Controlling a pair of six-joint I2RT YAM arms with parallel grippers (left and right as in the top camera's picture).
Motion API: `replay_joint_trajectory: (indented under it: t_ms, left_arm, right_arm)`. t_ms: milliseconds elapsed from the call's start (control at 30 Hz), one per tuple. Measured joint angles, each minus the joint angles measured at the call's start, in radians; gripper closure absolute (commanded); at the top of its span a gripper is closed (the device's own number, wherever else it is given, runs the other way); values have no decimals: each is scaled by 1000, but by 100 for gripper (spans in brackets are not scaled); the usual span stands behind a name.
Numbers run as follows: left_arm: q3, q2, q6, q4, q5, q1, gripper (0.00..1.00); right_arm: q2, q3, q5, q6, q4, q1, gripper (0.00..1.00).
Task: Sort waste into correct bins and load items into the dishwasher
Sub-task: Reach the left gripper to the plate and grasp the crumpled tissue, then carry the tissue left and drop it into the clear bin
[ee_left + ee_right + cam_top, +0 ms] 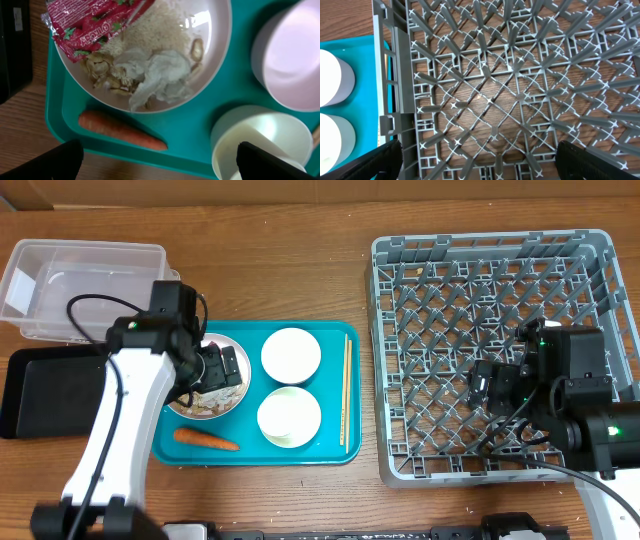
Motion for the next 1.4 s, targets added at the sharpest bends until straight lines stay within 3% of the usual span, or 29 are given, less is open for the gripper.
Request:
replay_joint_trajectory:
  t_ms: [233, 300, 433, 467, 667, 700, 733, 1033, 1400]
  left_arm:
    - [0, 158, -48, 48, -47, 0, 0]
    - [0, 196, -55, 58, -53, 0, 4]
    - [0, 255, -59, 87, -55, 0, 31]
    - [0, 267, -60, 93, -55, 0, 48]
    - [0, 280, -64, 119, -56, 0, 81]
    - [0, 280, -64, 120, -56, 0, 91]
    - [0, 280, -64, 120, -56, 0, 96]
    - [27, 280, -62, 61, -56, 0, 96]
    - [386, 250, -61, -76, -158, 17, 96]
  right_arm:
    - [0, 0, 4, 0, -2, 0, 0]
    - [0, 0, 6, 0, -2, 0, 0]
    - [0, 0, 7, 0, -2, 0, 0]
    - [0, 0, 7, 0, -2, 0, 0]
    - [0, 0, 7, 0, -3, 0, 0]
    - [0, 0, 7, 0, -2, 0, 0]
    - [0, 0, 8, 0, -3, 0, 0]
    - [0, 0, 7, 0, -3, 0, 0]
    - [0, 0, 7, 0, -14, 0, 0]
